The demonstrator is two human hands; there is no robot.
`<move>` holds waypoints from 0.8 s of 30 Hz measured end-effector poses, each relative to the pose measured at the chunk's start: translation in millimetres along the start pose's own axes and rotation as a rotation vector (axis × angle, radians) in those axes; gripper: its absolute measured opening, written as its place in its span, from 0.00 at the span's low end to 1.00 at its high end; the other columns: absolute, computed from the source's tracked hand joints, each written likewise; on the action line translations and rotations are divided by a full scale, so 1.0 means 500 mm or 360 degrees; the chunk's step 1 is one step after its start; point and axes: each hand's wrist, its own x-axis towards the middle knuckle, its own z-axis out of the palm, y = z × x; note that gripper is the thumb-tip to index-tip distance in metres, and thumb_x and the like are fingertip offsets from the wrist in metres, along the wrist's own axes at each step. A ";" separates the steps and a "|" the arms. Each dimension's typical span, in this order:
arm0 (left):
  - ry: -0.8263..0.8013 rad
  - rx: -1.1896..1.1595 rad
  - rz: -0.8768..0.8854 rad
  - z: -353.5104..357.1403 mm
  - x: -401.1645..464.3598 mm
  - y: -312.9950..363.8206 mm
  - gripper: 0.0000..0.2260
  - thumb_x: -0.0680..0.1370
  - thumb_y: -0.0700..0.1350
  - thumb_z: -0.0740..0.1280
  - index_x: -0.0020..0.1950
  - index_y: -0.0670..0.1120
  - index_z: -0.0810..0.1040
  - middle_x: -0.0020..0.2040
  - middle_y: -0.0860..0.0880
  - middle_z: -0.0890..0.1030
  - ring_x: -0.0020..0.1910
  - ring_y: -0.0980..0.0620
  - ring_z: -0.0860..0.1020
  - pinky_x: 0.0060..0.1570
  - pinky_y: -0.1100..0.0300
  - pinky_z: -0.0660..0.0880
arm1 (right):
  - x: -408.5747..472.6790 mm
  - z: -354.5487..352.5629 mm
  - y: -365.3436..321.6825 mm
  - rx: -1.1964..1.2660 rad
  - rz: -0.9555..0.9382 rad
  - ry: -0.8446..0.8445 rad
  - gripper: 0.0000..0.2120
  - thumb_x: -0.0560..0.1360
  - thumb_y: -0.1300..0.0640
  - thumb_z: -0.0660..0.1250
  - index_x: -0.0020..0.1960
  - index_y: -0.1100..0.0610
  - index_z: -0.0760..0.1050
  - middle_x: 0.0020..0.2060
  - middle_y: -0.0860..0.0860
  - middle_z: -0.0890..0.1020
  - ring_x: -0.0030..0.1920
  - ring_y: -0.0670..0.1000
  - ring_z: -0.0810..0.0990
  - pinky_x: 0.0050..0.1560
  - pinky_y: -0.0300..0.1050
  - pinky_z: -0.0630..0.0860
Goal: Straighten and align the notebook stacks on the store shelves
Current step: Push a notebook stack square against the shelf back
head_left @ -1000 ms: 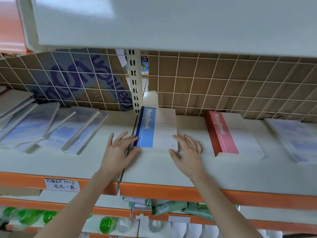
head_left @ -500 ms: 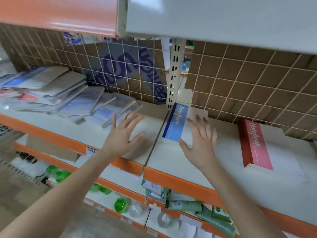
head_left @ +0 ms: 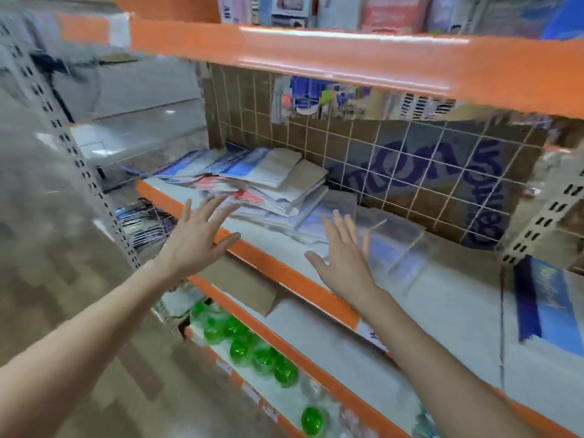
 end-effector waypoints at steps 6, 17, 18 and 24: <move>-0.0024 -0.0014 0.0044 -0.027 0.081 -0.207 0.27 0.78 0.57 0.59 0.75 0.50 0.60 0.76 0.47 0.58 0.75 0.46 0.57 0.73 0.45 0.47 | 0.144 0.066 -0.148 0.0112 -0.0014 0.0043 0.32 0.80 0.42 0.56 0.77 0.53 0.48 0.78 0.49 0.46 0.76 0.48 0.41 0.72 0.56 0.37; -0.0360 -0.0036 0.0453 0.074 0.369 -0.236 0.43 0.69 0.74 0.50 0.77 0.48 0.56 0.77 0.47 0.56 0.75 0.49 0.55 0.73 0.51 0.50 | 0.417 0.095 -0.137 -0.0170 0.0119 -0.0136 0.46 0.72 0.33 0.61 0.78 0.51 0.41 0.77 0.52 0.42 0.76 0.51 0.38 0.73 0.58 0.42; -0.0406 -0.0014 0.0498 0.084 0.383 -0.237 0.43 0.69 0.74 0.50 0.77 0.49 0.55 0.77 0.47 0.55 0.75 0.49 0.54 0.73 0.50 0.50 | 0.433 0.098 -0.134 -0.0173 0.0148 -0.0219 0.47 0.71 0.32 0.62 0.78 0.50 0.39 0.77 0.52 0.40 0.76 0.51 0.36 0.73 0.58 0.40; -0.0503 -0.0108 0.0653 0.123 0.413 -0.255 0.38 0.74 0.67 0.59 0.77 0.49 0.52 0.78 0.49 0.52 0.76 0.51 0.49 0.74 0.49 0.45 | 0.457 0.116 -0.133 -0.0233 0.0214 -0.0487 0.45 0.73 0.34 0.61 0.78 0.51 0.40 0.77 0.51 0.41 0.76 0.54 0.39 0.73 0.60 0.41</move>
